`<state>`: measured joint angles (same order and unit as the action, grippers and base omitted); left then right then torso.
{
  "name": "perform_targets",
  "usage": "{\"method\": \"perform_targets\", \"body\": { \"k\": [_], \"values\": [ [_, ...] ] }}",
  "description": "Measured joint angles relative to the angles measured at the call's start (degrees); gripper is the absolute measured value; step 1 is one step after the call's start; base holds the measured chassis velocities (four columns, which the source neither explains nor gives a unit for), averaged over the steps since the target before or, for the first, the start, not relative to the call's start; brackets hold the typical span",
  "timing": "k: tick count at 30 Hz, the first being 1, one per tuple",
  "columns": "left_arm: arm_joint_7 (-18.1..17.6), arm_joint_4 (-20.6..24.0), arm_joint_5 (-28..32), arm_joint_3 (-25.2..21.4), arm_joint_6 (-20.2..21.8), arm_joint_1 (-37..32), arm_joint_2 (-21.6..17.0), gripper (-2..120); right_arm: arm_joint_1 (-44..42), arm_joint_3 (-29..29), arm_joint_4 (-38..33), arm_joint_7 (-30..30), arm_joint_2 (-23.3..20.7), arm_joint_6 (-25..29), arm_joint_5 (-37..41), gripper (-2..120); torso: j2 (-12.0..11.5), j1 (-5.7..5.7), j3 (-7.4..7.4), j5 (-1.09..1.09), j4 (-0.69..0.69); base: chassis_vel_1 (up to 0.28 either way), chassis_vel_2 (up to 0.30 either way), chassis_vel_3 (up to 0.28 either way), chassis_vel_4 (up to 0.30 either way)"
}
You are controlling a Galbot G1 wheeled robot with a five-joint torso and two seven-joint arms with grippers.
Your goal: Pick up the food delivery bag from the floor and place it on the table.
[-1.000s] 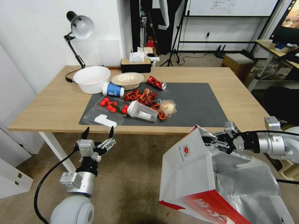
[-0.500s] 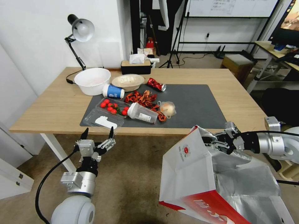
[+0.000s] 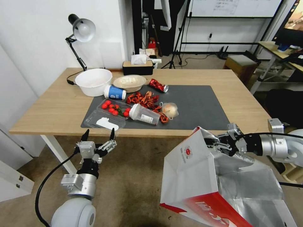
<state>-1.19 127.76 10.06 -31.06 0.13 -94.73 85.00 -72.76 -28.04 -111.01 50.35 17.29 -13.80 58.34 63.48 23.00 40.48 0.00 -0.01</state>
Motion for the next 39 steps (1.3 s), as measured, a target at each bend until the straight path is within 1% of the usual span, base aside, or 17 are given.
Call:
{"method": "perform_targets", "body": {
  "k": [6, 8, 9, 12, 13, 16, 17, 20, 30, 39],
  "values": [
    [0.04, -0.18, 0.00, -0.01, -0.07, -0.03, 0.05, 100, 0.31, -0.33, -0.61, -0.62, -0.46, -0.21, 2.06, 0, -0.09, -0.04, -0.05, 0.01, 0.00, 0.000, 0.000, 0.000, 0.000],
    [0.06, -0.19, 0.00, 0.02, -0.09, -0.03, 0.08, 100, 0.99, -0.87, -1.25, -1.11, -0.67, -0.86, 4.83, 0, -0.13, -0.05, -0.07, 0.01, 0.00, 0.000, 0.000, 0.000, 0.000],
    [0.06, -0.19, 0.00, 0.02, -0.09, -0.03, 0.08, 100, 0.99, -0.87, -1.25, -1.11, -0.67, -0.86, 4.83, 0, -0.13, -0.05, -0.07, 0.01, 0.00, 0.000, 0.000, 0.000, 0.000],
    [0.09, -0.31, 0.00, 0.07, -0.10, 0.00, 0.09, 100, 2.43, -1.46, -2.43, -2.09, -1.07, -1.86, 9.40, 0, -0.18, -0.07, -0.09, 0.00, 0.00, 0.000, 0.000, 0.000, 0.000],
    [0.09, -0.31, 0.00, 0.07, -0.10, 0.00, 0.09, 100, 2.43, -1.46, -2.43, -2.09, -1.07, -1.86, 9.40, 0, -0.18, -0.07, -0.09, 0.00, 0.00, 0.000, 0.000, 0.000, 0.000],
    [0.14, -0.39, -0.04, 0.14, -0.10, 0.03, 0.20, 100, 4.67, -1.88, -4.56, -4.53, -1.24, -3.19, 16.23, 0, -0.20, -0.09, -0.12, 0.00, 0.00, 0.000, 0.000, 0.000, 0.000],
    [0.14, -0.39, -0.04, 0.14, -0.10, 0.03, 0.20, 100, 4.67, -1.88, -4.56, -4.53, -1.24, -3.19, 16.23, 0, -0.20, -0.09, -0.12, 0.00, 0.00, 0.000, 0.000, 0.000, 0.000],
    [0.17, -0.49, -0.05, 0.18, -0.11, 0.03, 0.23, 100, 7.88, -1.92, -6.58, -6.95, -1.18, -3.89, 21.25, 0, -0.24, -0.10, -0.13, 0.00, 0.01, 0.000, 0.000, 0.000, 0.000],
    [0.20, -0.50, -0.07, 0.18, -0.16, -0.03, 0.27, 100, 15.52, -1.92, -8.57, -11.80, -0.25, -3.69, 28.07, 0, -0.29, -0.12, -0.16, 0.00, 0.00, 0.000, 0.000, 0.000, 0.000],
    [0.27, 0.05, -0.15, 0.18, -0.24, -0.40, 0.37, 100, 23.22, -2.56, -7.87, -17.98, 1.48, -0.89, 34.11, 0, -0.31, -0.13, -0.18, 0.00, 0.00, 0.000, 0.000, 0.000, 0.000]
  ]
}}
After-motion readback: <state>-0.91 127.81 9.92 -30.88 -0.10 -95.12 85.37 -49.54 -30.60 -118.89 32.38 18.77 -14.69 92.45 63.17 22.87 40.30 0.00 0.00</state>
